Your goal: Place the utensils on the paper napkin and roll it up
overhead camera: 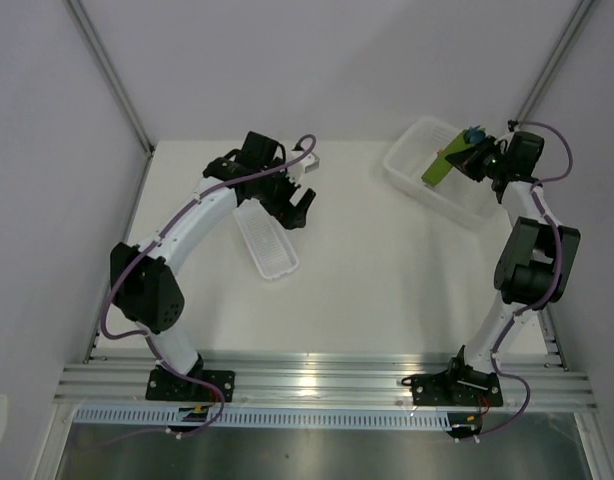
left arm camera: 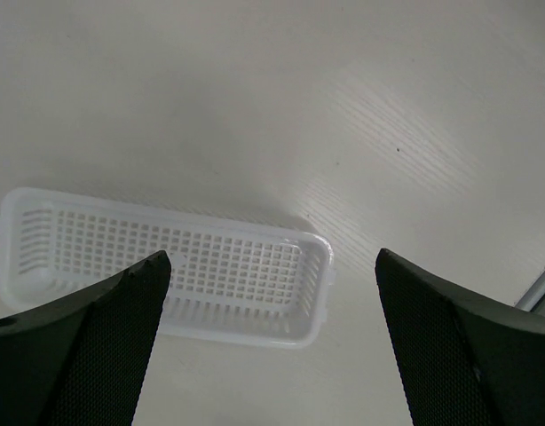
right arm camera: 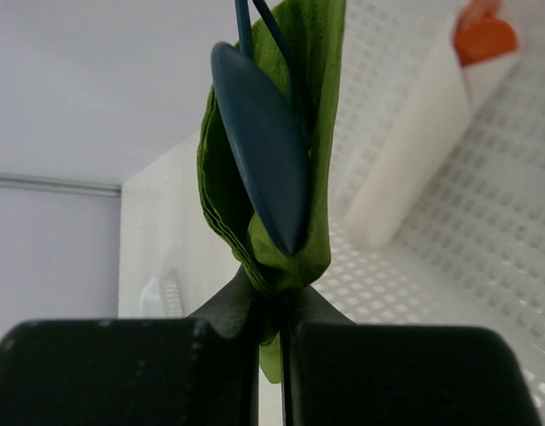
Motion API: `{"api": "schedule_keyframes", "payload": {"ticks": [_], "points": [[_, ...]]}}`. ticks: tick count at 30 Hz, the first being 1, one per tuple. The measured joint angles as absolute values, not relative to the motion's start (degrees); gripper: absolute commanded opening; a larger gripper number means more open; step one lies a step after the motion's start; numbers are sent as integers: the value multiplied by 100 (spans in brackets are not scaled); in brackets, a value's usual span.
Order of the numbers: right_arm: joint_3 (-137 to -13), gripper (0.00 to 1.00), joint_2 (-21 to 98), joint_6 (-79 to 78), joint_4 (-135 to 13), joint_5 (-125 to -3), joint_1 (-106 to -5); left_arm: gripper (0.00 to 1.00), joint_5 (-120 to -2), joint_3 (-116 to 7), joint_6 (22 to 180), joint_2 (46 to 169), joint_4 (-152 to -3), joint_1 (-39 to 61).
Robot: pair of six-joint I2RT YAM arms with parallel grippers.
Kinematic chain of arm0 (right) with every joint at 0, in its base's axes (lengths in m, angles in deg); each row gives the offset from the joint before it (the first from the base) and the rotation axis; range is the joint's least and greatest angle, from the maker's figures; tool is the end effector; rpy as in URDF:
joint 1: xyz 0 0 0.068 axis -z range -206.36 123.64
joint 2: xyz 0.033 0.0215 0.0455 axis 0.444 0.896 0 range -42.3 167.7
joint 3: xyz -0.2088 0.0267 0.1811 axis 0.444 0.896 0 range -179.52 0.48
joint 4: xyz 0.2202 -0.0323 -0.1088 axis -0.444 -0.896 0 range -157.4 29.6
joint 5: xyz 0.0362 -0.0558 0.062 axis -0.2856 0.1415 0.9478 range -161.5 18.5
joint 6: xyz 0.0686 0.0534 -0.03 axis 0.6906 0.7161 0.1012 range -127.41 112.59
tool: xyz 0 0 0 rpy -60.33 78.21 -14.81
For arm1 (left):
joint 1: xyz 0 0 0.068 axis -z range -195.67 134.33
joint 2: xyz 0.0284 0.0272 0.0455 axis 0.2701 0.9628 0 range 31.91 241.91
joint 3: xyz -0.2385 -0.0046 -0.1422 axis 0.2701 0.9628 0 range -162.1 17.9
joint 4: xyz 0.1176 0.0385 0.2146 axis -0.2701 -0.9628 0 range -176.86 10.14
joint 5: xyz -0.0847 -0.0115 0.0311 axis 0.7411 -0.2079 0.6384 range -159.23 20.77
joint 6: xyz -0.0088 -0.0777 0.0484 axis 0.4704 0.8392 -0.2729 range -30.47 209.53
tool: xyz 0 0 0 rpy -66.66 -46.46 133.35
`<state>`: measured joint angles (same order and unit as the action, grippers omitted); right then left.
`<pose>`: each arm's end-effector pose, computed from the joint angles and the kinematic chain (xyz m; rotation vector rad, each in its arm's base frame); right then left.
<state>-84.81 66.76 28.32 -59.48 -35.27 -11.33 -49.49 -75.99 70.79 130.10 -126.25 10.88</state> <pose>0.4690 -0.0754 0.2754 0.4508 1.9332 0.8557 0.3351 -0.1987 0.3049 1.0791 2.1927 -0.4827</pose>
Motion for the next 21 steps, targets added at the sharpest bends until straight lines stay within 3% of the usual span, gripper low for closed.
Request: {"api": "schedule_keyframes", "payload": {"ticks": [8, 21], "points": [[-9170, 0, 7937, 2773, -6039, -3641, -1024, 100, -4901, -7509, 6943, 13273, -13041, 1094], [-9458, 0, 8603, 2795, -5930, -3820, -1046, 99, -5025, -7509, 6935, 13515, -13285, 1092]]}}
